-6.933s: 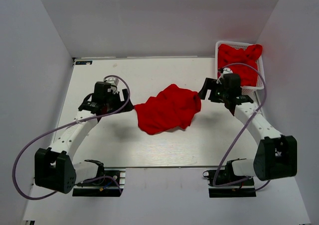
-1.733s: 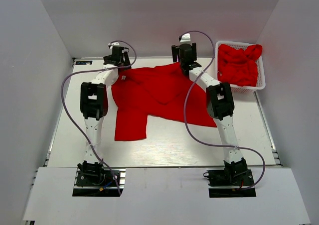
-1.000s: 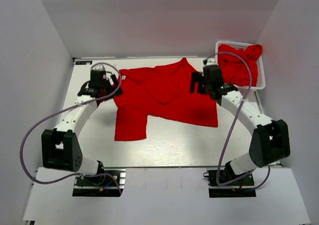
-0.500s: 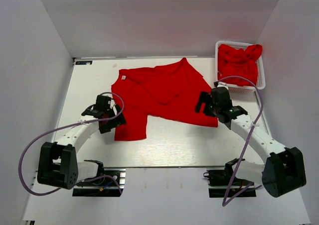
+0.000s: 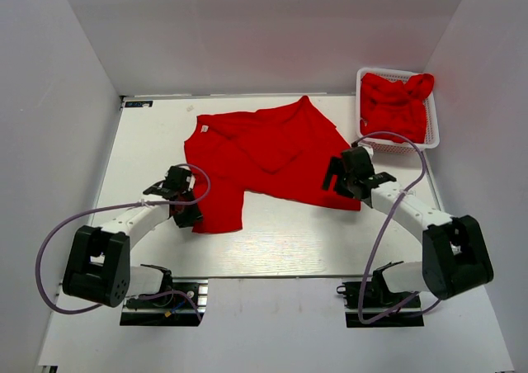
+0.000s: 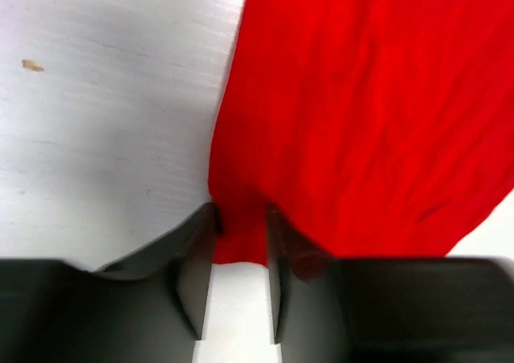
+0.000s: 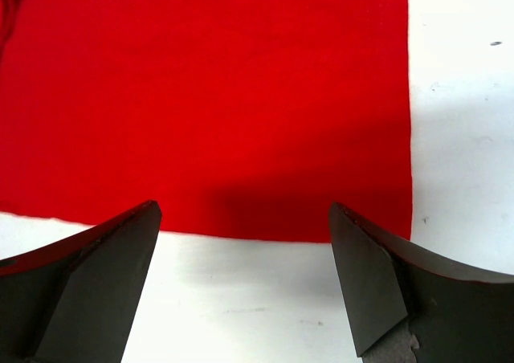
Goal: Fold and stack the t-shirts
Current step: Flatten out the tshirt
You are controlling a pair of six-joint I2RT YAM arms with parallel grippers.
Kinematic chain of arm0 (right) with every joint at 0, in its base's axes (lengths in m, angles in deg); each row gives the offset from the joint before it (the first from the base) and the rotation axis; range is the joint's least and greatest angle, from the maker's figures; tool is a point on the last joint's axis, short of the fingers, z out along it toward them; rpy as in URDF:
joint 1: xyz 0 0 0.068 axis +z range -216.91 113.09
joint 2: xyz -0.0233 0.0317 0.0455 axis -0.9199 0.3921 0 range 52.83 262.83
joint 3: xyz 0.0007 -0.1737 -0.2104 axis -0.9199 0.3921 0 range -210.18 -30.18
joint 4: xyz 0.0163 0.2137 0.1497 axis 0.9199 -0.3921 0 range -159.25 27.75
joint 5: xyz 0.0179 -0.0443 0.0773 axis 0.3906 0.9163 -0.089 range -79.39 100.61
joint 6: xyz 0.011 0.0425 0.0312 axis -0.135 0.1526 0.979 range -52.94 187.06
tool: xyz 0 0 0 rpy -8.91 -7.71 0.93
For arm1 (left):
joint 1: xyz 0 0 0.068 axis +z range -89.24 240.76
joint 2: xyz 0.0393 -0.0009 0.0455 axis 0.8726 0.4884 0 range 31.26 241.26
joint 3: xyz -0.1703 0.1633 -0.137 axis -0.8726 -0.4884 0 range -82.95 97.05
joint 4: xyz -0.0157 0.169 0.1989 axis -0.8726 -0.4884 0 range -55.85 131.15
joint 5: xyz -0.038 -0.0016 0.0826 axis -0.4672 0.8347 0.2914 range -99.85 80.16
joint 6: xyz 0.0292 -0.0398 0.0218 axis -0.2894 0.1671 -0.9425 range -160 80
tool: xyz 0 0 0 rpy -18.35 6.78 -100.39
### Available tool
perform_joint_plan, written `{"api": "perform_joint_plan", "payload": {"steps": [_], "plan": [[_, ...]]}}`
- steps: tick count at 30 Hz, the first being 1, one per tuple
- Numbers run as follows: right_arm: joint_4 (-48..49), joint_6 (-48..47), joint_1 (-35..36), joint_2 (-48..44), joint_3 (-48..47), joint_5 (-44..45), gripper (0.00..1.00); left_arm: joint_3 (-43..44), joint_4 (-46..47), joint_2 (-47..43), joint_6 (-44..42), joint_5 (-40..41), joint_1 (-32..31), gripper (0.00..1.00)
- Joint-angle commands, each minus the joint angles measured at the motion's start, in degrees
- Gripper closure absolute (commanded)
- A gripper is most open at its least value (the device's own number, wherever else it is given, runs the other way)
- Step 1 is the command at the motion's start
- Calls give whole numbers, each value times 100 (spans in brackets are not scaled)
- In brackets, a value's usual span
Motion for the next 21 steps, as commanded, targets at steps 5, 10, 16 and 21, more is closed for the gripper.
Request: {"api": "perform_joint_plan", "payload": {"steps": [5,10,16,21], "plan": [[665,200,-58,649,-13,-125,10,-523,-143,-224,341,-99,-228,100],[683,446,-58,799,285,-108,10,-778,-590,-910,614,-274,-281,100],[753,885,-31,404,1092,-555,10,-910,-1511,-1570,1316,-784,-456,100],[744,1140,13,-210,1726,-1127,10,-761,-2418,-2026,1642,-934,-518,100]]}}
